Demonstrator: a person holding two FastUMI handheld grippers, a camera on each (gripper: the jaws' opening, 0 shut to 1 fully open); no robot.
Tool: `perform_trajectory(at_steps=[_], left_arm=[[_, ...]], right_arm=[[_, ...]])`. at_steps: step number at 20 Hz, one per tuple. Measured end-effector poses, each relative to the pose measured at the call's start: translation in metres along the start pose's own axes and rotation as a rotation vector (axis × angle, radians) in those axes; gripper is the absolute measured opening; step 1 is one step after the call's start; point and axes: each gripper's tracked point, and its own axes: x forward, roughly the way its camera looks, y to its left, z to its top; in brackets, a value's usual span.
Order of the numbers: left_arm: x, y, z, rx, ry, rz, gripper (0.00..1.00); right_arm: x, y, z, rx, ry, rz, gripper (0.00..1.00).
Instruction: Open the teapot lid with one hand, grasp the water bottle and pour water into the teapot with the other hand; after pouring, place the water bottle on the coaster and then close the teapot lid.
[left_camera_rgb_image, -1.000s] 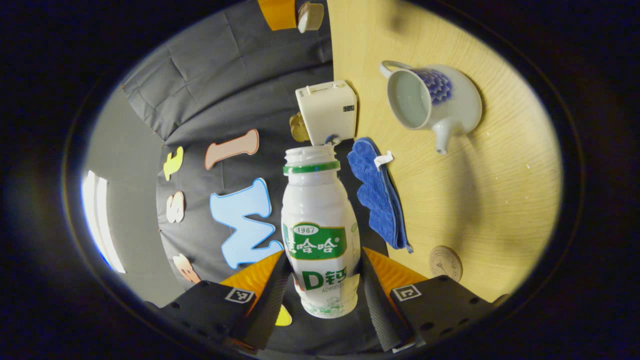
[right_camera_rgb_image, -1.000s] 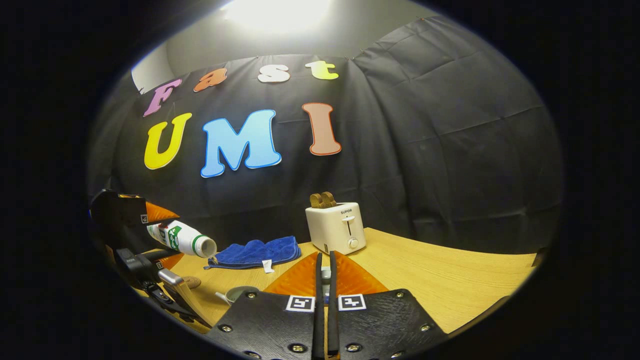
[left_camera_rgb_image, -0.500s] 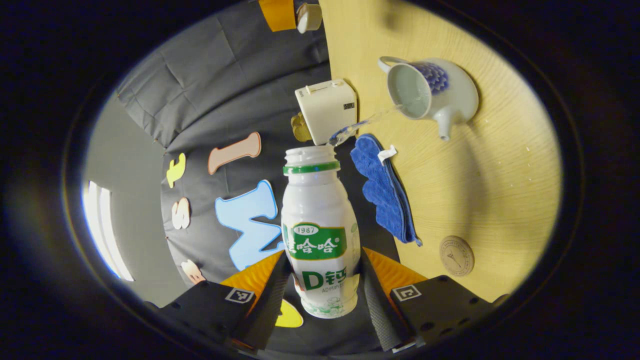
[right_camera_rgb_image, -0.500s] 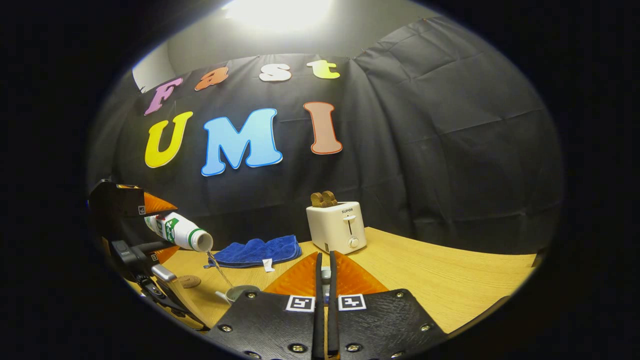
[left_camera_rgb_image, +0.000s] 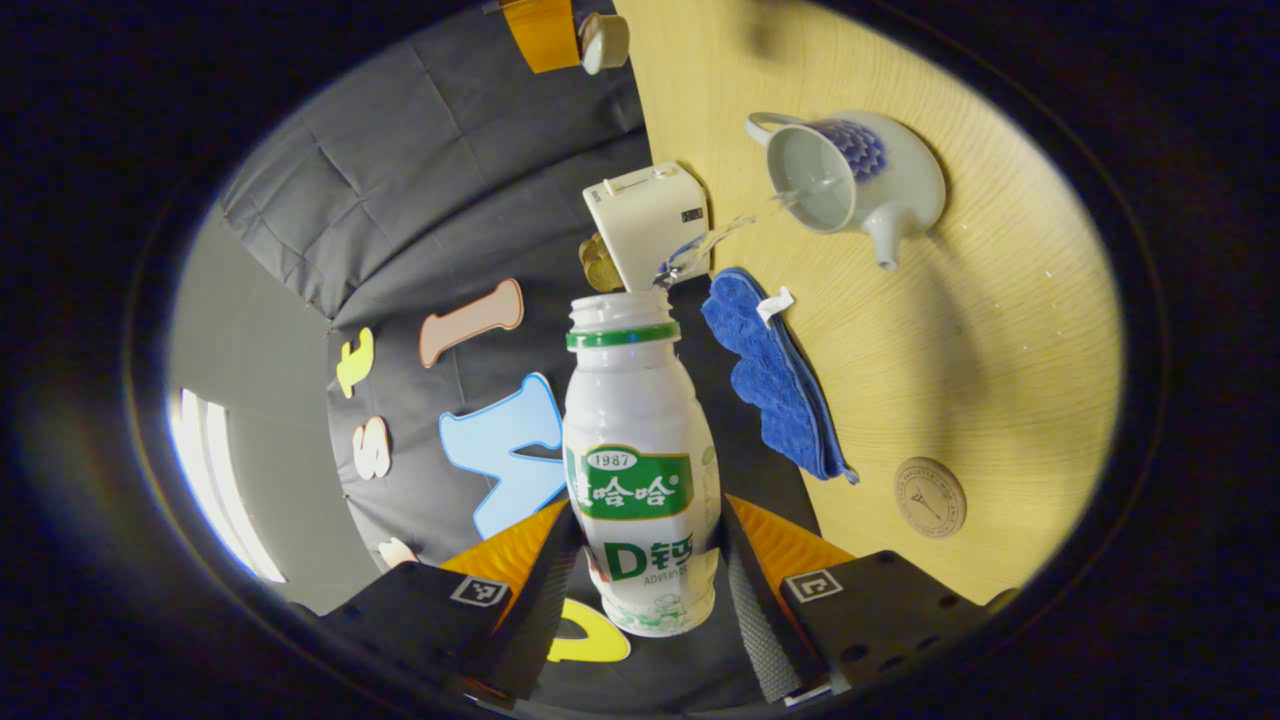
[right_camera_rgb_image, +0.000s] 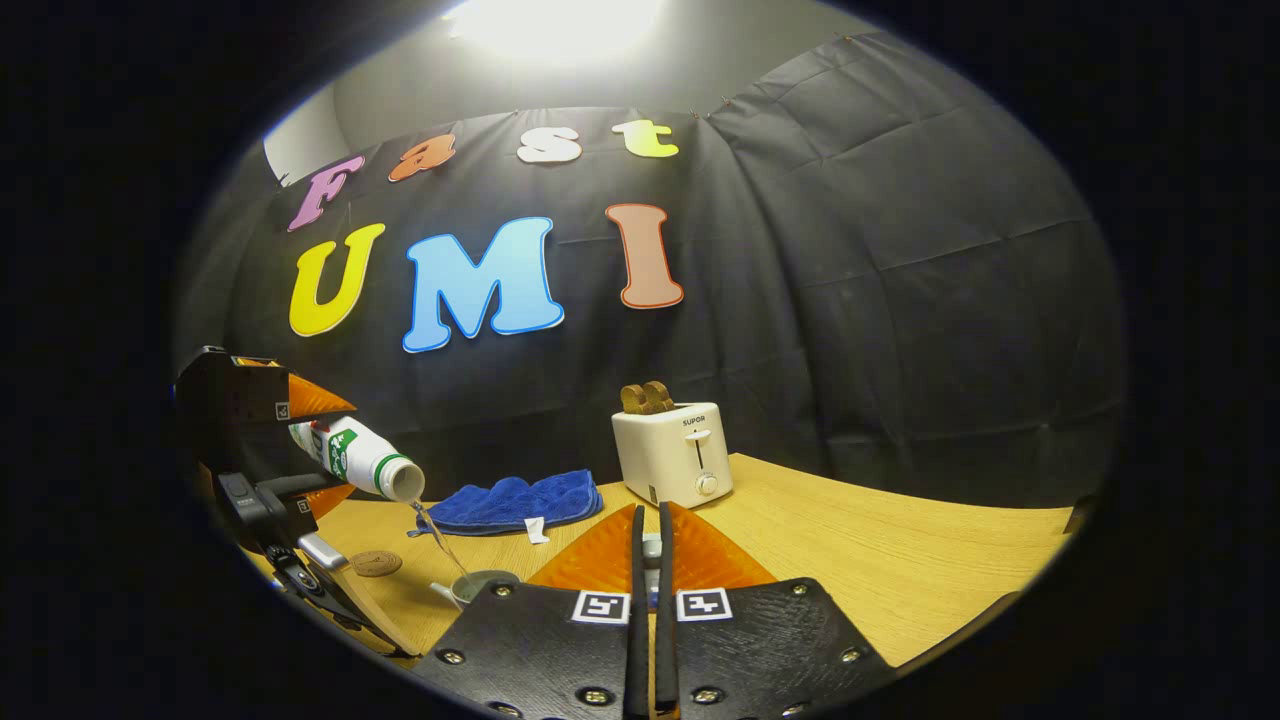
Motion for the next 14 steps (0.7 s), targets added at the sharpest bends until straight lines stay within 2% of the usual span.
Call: perform_trajectory(at_steps=[1,3,4,8,9,10,14], left_arm=[[0.001,0.001,-0.001,0.008,0.0,-0.001,0.89],[0.0,0.002,-0.001,0.023,-0.003,0.0,0.85],[0.0,0.002,-0.001,0.03,-0.004,0.0,0.89],[0.001,0.006,0.001,0.053,-0.013,0.005,0.89],[0.0,0.006,0.002,0.06,-0.018,0.005,0.85],[0.001,0.006,0.004,0.068,-0.021,0.006,0.89],[0.001,0.01,0.009,0.092,-0.034,0.007,0.89]], right_arm=[[0.0,0.0,-0.001,-0.001,0.002,-0.001,0.02],[0.0,0.0,-0.001,0.0,0.004,-0.001,0.02],[0.0,0.0,-0.001,0.0,0.004,0.0,0.02],[-0.001,0.001,-0.002,-0.002,0.008,0.003,0.02],[0.0,0.0,-0.002,-0.002,0.007,0.003,0.02],[0.0,0.0,-0.001,-0.001,0.007,0.003,0.02],[0.0,0.0,-0.001,0.002,0.008,0.002,0.02]])
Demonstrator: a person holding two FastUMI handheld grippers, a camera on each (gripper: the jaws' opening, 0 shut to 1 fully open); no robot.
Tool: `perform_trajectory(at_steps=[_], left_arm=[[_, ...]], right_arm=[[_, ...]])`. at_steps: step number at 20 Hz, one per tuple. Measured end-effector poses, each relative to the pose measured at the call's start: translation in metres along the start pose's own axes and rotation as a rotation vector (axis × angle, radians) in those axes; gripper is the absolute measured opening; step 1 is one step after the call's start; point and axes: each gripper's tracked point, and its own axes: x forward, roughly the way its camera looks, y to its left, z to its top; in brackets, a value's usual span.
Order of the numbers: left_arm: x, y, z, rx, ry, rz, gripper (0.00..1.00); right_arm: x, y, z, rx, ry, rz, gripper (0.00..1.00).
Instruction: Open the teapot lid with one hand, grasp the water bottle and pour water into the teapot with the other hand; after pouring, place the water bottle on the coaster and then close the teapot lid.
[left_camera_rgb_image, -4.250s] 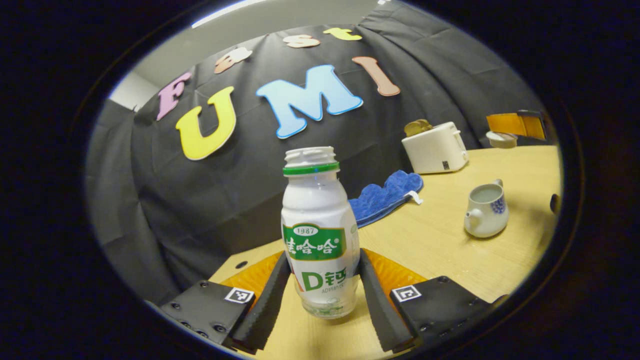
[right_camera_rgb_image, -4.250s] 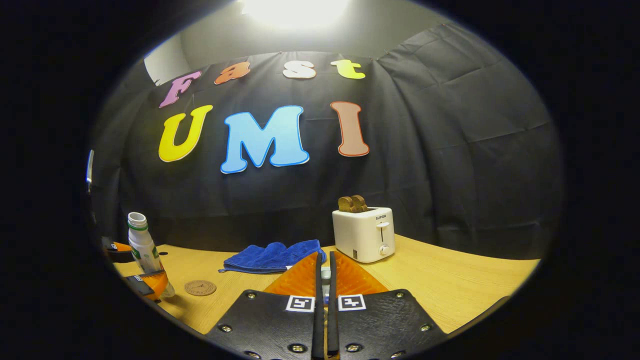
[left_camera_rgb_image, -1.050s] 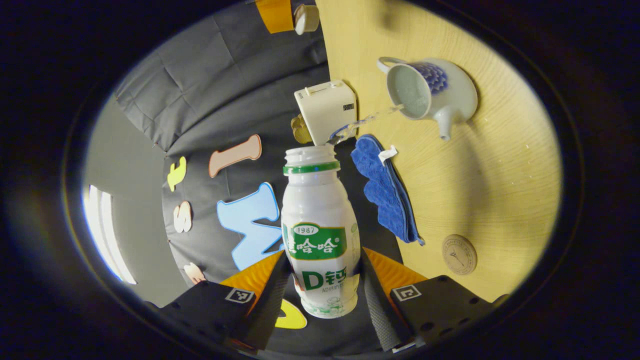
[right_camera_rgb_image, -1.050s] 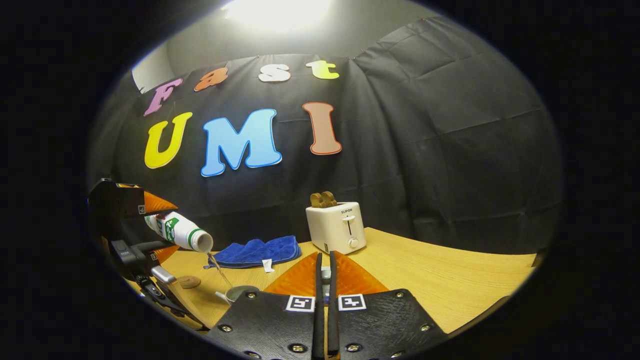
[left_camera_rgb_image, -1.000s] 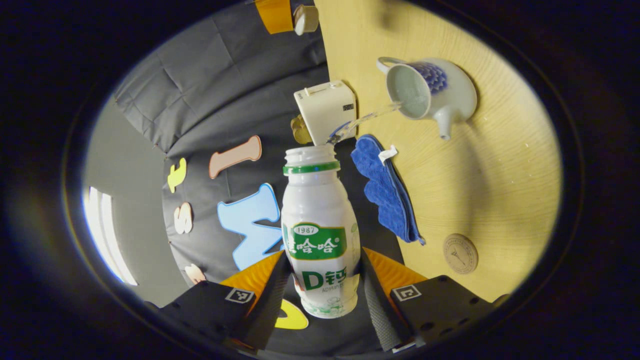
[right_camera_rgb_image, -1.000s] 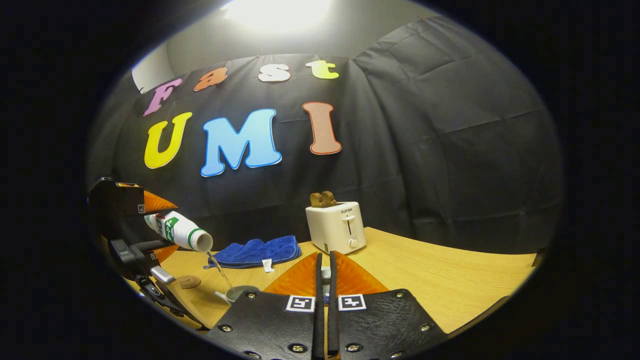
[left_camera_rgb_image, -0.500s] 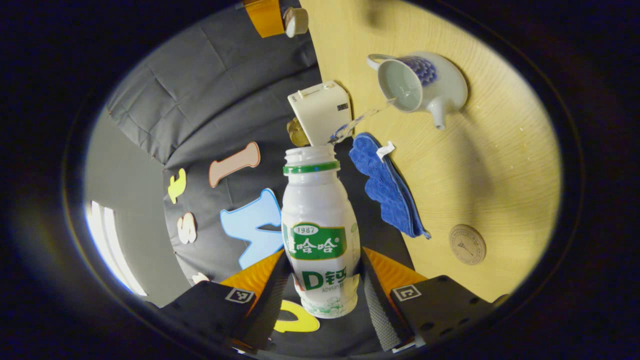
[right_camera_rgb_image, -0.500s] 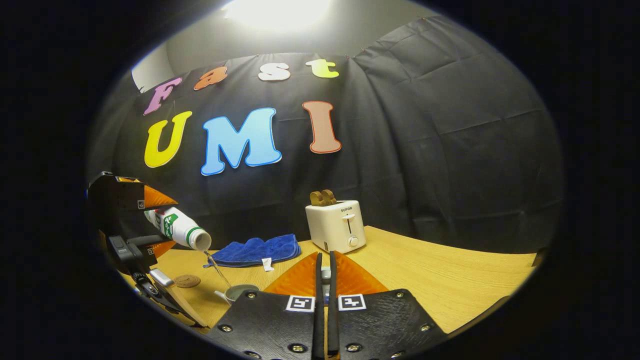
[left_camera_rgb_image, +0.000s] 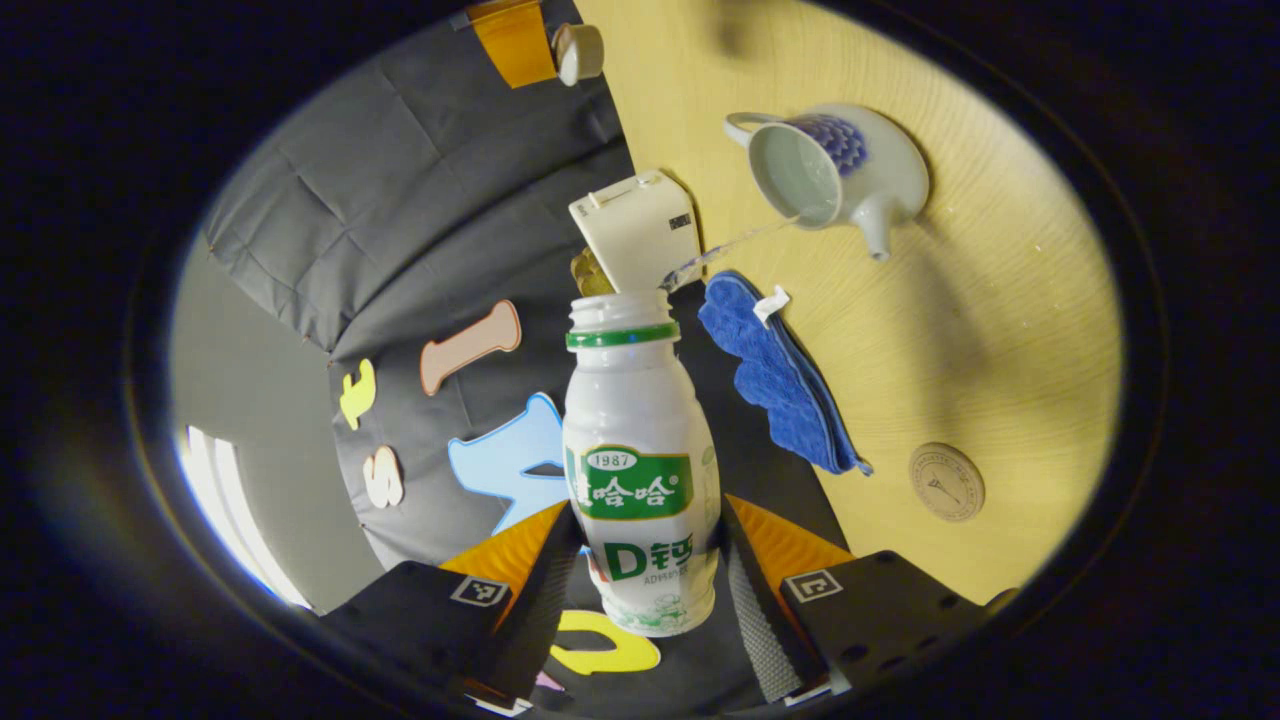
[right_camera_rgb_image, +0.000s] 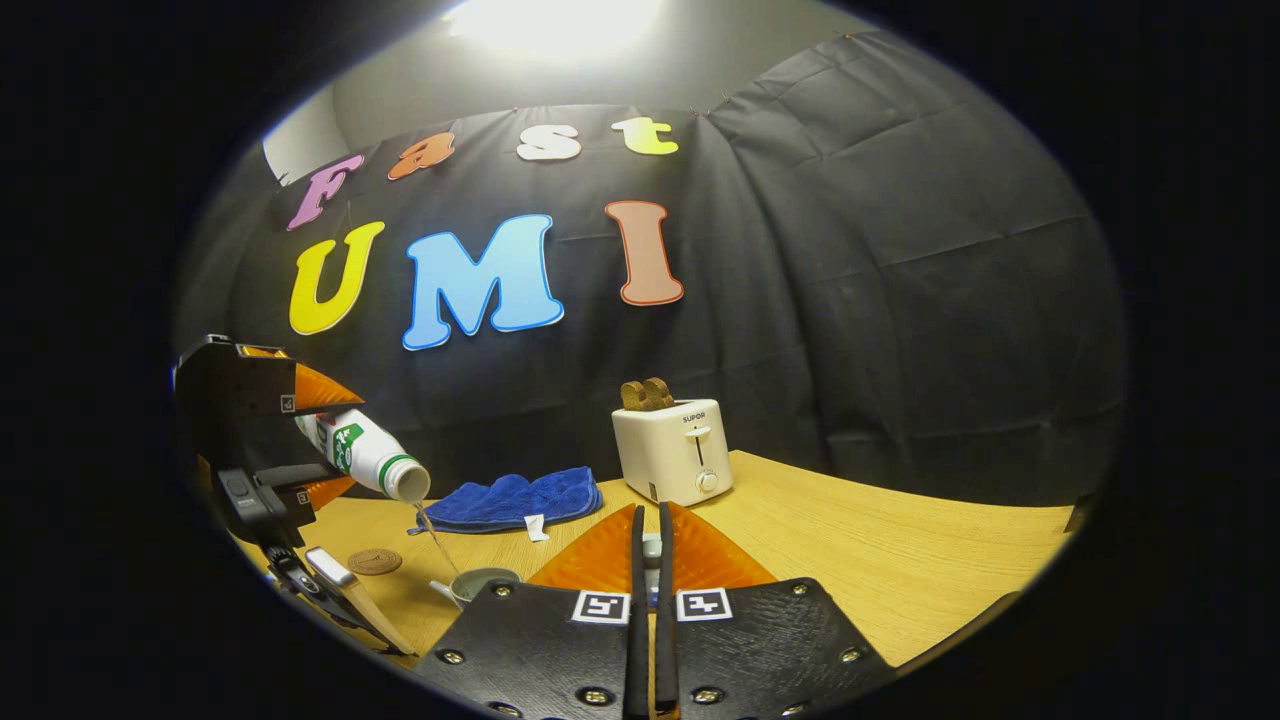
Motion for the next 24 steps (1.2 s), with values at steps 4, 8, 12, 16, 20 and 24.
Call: perform_trajectory(at_steps=[4,8,12,16,20,24], left_arm=[[-0.002,0.002,0.005,0.025,-0.014,0.002,0.89],[-0.003,0.006,0.01,0.065,-0.033,0.009,0.89],[-0.005,0.009,0.018,0.107,-0.053,0.015,0.81],[-0.001,0.012,0.025,0.127,-0.069,0.014,0.85],[0.0,0.013,0.029,0.151,-0.08,0.018,0.89],[-0.001,0.015,0.03,0.136,-0.088,0.019,0.87]], right_arm=[[0.0,0.0,-0.001,0.002,0.002,0.003,0.02],[0.0,0.0,-0.001,0.007,0.001,0.004,0.02],[0.0,-0.001,0.0,0.016,-0.001,0.004,0.02],[0.0,-0.001,0.001,0.022,0.0,0.006,0.03],[-0.001,-0.002,0.001,0.029,-0.001,0.006,0.03],[0.0,-0.003,0.0,0.034,0.002,0.003,0.03]])
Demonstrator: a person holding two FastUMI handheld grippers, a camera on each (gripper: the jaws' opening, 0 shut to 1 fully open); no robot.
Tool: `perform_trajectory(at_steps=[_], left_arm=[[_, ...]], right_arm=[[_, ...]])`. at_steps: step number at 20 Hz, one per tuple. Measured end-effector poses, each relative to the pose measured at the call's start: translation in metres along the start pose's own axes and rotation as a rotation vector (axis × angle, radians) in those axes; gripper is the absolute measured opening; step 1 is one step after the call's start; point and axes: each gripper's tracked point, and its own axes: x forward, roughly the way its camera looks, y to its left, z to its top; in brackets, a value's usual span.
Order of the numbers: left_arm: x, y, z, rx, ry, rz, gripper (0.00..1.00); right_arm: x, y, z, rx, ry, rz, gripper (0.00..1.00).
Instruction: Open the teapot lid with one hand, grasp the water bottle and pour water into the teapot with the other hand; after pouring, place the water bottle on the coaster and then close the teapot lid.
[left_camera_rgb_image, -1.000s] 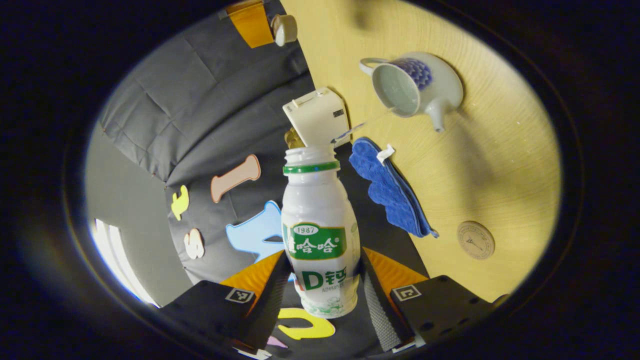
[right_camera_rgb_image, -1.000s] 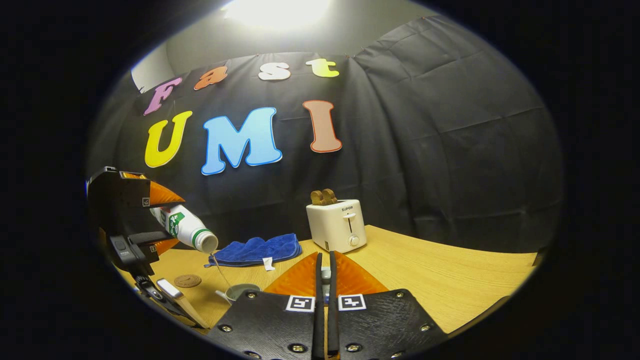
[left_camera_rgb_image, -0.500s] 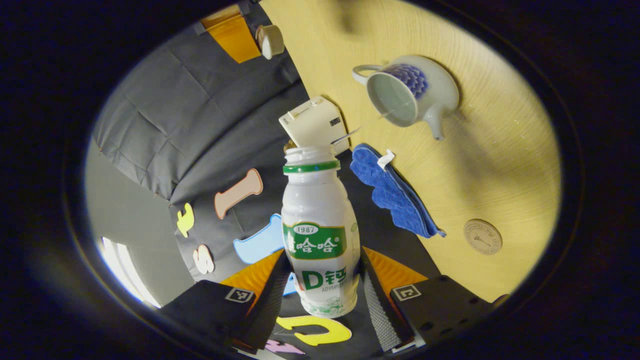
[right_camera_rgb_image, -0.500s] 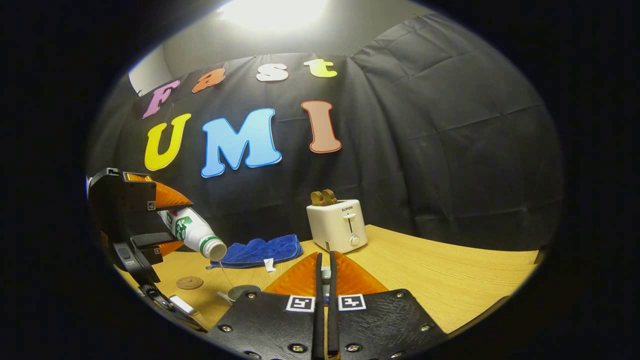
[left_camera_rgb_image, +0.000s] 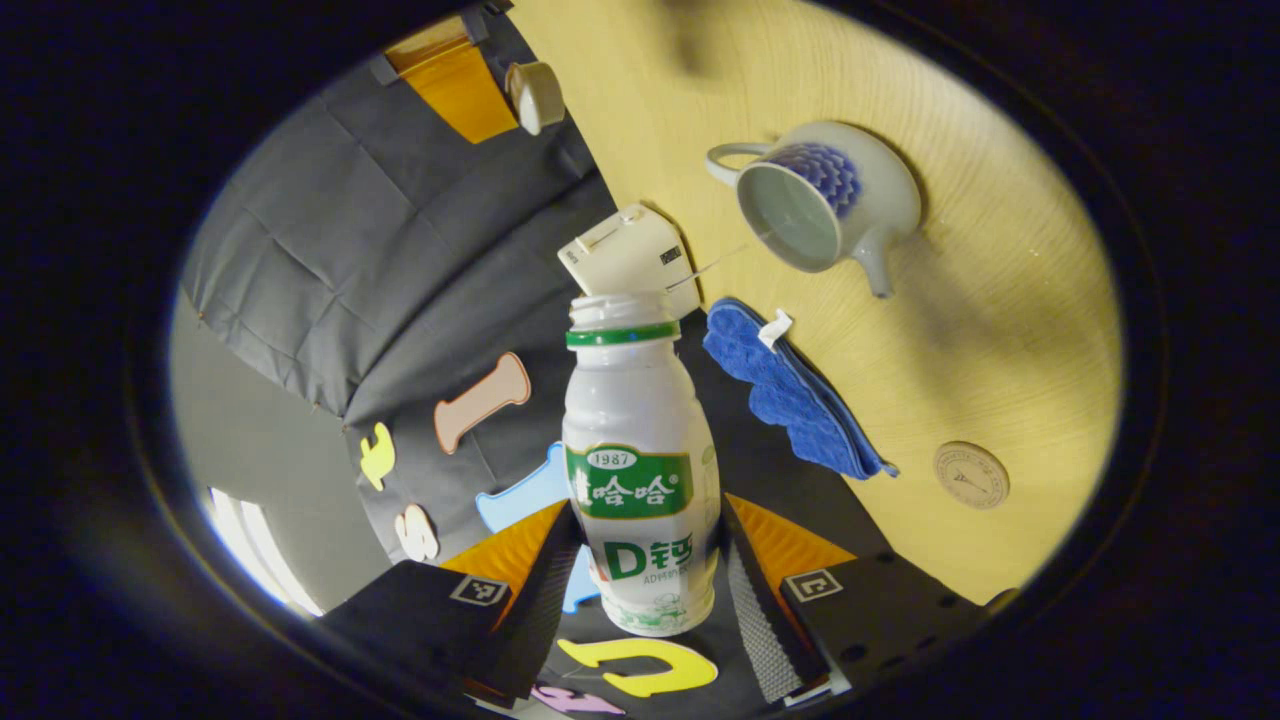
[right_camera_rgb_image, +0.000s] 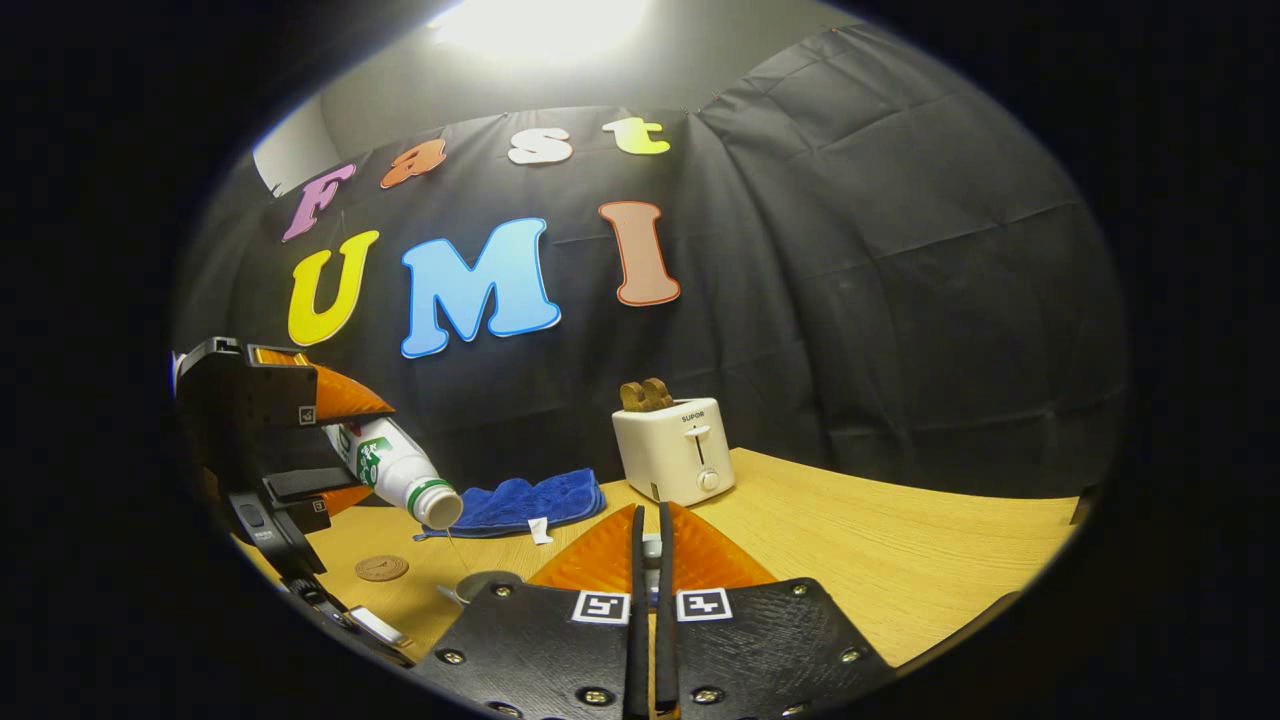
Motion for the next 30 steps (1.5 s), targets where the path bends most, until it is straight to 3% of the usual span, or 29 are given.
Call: perform_trajectory(at_steps=[2,3,5,7,8,12,15,19,22,23,24,28,30], left_arm=[[0.001,-0.003,0.002,-0.035,-0.006,-0.013,0.89],[0.002,-0.005,0.002,-0.058,-0.006,-0.016,0.85],[0.002,-0.013,0.002,-0.138,-0.008,-0.036,0.9],[0.0,-0.03,0.0,-0.27,0.002,-0.08,0.85],[0.0,-0.038,-0.001,-0.346,0.005,-0.1,0.9],[-0.011,-0.065,-0.003,-0.665,0.034,-0.134,0.9],[-0.022,-0.069,-0.006,-0.907,0.058,-0.092,0.9],[-0.021,-0.072,-0.01,-1.136,0.086,-0.045,0.89],[-0.018,-0.081,-0.016,-1.296,0.108,-0.049,0.9],[-0.018,-0.088,-0.016,-1.359,0.116,-0.054,0.84],[-0.017,-0.089,-0.02,-1.424,0.126,-0.062,0.9],[-0.015,-0.098,-0.03,-1.685,0.177,-0.081,0.9],[-0.021,-0.113,-0.029,-1.779,0.2,-0.09,0.85]], right_arm=[[0.0,-0.001,-0.001,0.002,0.003,-0.003,0.03],[0.0,-0.002,-0.002,0.002,0.005,-0.006,0.03],[0.0,-0.003,-0.002,0.002,0.003,-0.011,0.03],[0.0,-0.005,-0.001,0.01,-0.001,-0.015,0.02],[0.0,-0.006,0.0,0.016,-0.004,-0.017,0.03],[0.003,-0.003,-0.006,0.025,0.015,-0.008,0.03],[0.005,0.002,-0.012,0.006,0.038,0.007,0.03],[0.009,0.014,-0.02,-0.045,0.059,0.035,0.03],[0.011,0.03,-0.022,-0.078,0.067,0.077,0.02],[0.013,0.035,-0.023,-0.087,0.07,0.09,0.02],[0.015,0.042,-0.024,-0.095,0.077,0.106,0.02],[0.019,0.079,-0.028,-0.14,0.109,0.188,0.02],[0.023,0.097,-0.029,-0.173,0.11,0.22,0.02]])
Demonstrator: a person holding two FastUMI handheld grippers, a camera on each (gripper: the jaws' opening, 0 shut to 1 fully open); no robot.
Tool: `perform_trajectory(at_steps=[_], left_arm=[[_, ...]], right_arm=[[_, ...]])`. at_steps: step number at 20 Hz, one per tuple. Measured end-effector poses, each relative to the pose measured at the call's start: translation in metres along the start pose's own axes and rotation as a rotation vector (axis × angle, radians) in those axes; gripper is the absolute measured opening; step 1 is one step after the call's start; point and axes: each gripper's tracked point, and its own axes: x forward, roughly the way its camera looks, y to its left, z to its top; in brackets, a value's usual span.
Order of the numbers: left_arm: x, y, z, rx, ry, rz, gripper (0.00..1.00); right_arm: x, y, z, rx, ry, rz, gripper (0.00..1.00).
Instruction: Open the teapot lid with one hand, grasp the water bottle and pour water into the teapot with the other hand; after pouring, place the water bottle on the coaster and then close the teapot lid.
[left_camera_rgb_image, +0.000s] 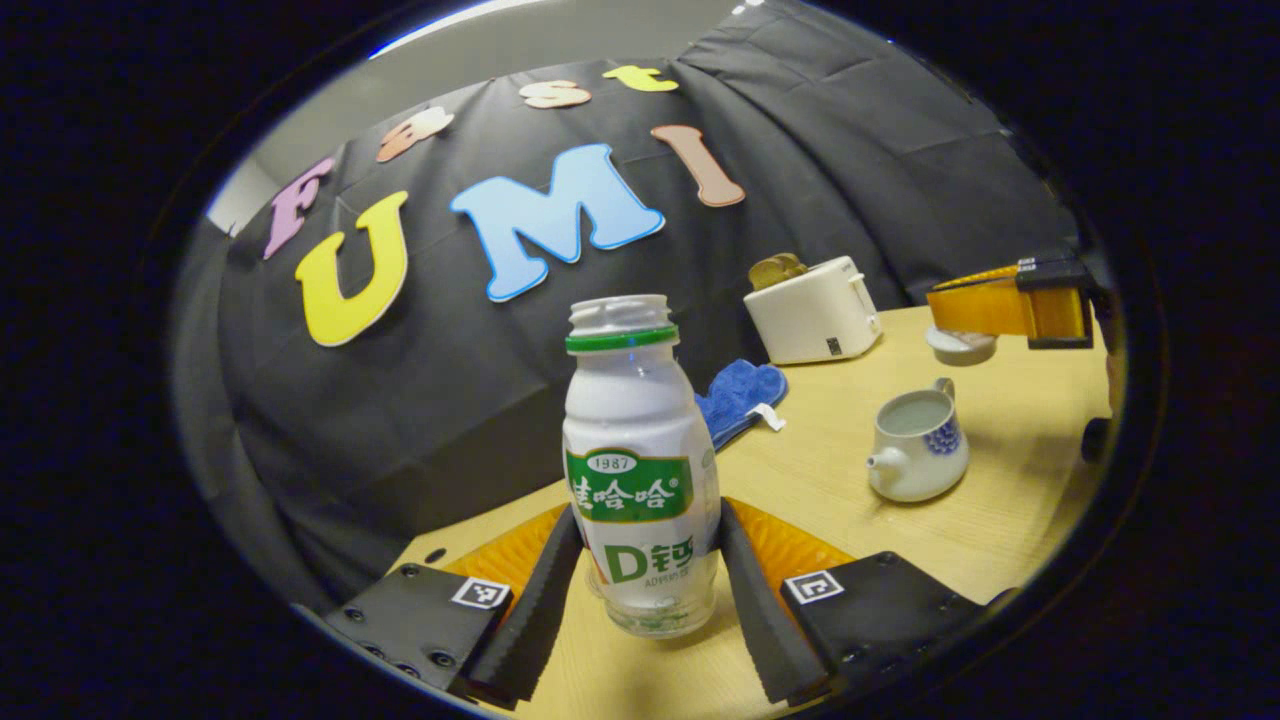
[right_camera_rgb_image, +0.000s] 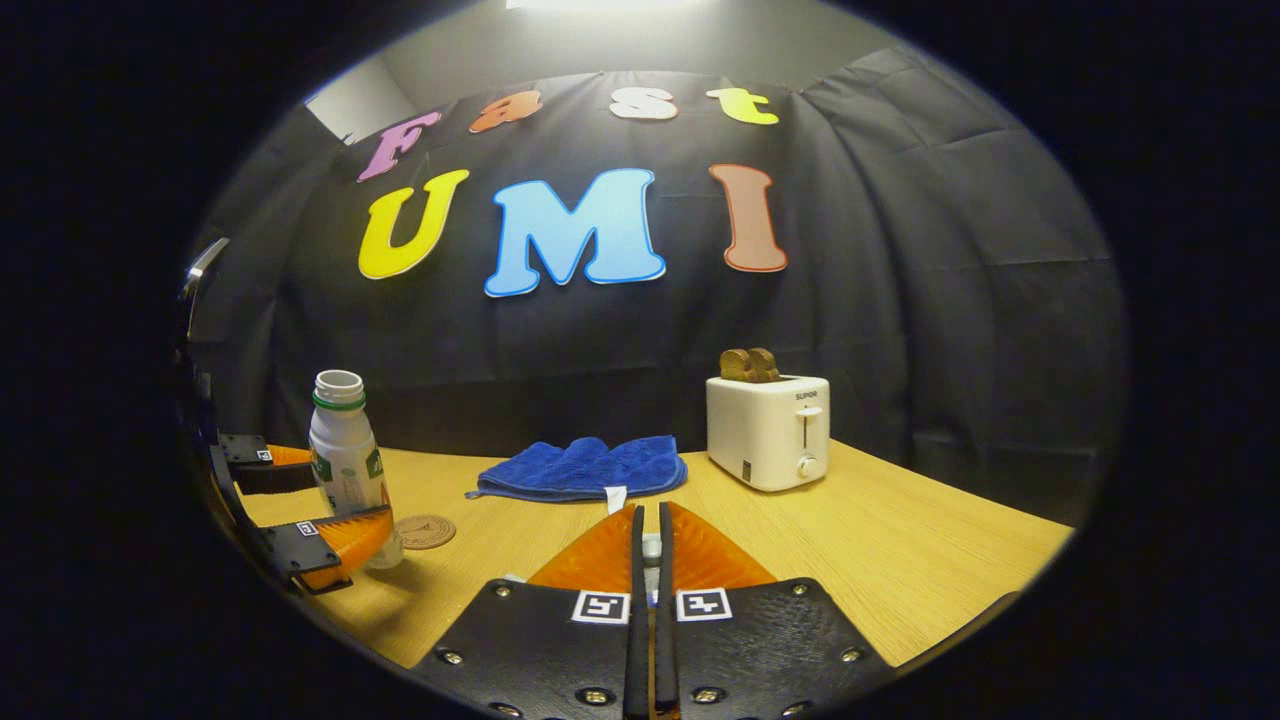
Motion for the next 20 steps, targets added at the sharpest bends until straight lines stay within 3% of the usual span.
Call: perform_trajectory(at_steps=[1,2,5,11,12,13,17,19,20], left_arm=[[-0.002,0.002,-0.002,-0.048,0.007,0.0,0.9],[-0.004,0.003,-0.003,-0.096,0.011,-0.004,0.85],[-0.009,0.007,-0.009,-0.19,0.014,-0.003,0.89],[-0.023,0.021,-0.021,-0.262,0.006,0.022,0.89],[-0.022,0.022,-0.024,-0.263,0.006,0.029,0.85],[-0.023,0.024,-0.024,-0.267,0.006,0.031,0.89],[-0.025,0.026,-0.019,-0.313,-0.009,0.029,0.89],[-0.024,0.032,-0.025,-0.324,-0.005,0.037,0.8],[-0.022,0.035,-0.028,-0.329,-0.001,0.041,0.81]], right_arm=[[0.005,0.009,-0.001,-0.013,0.006,0.017,0.02],[0.01,0.017,-0.004,-0.024,0.017,0.037,0.02],[0.019,0.03,-0.018,-0.039,0.064,0.062,0.03],[0.024,0.038,-0.031,-0.039,0.107,0.082,0.03],[0.024,0.037,-0.033,-0.036,0.113,0.08,0.03],[0.024,0.037,-0.035,-0.03,0.119,0.081,0.03],[0.025,0.037,-0.044,-0.015,0.144,0.083,0.03],[0.025,0.037,-0.045,0.002,0.141,0.086,0.03],[0.025,0.037,-0.044,0.002,0.137,0.086,0.03]])
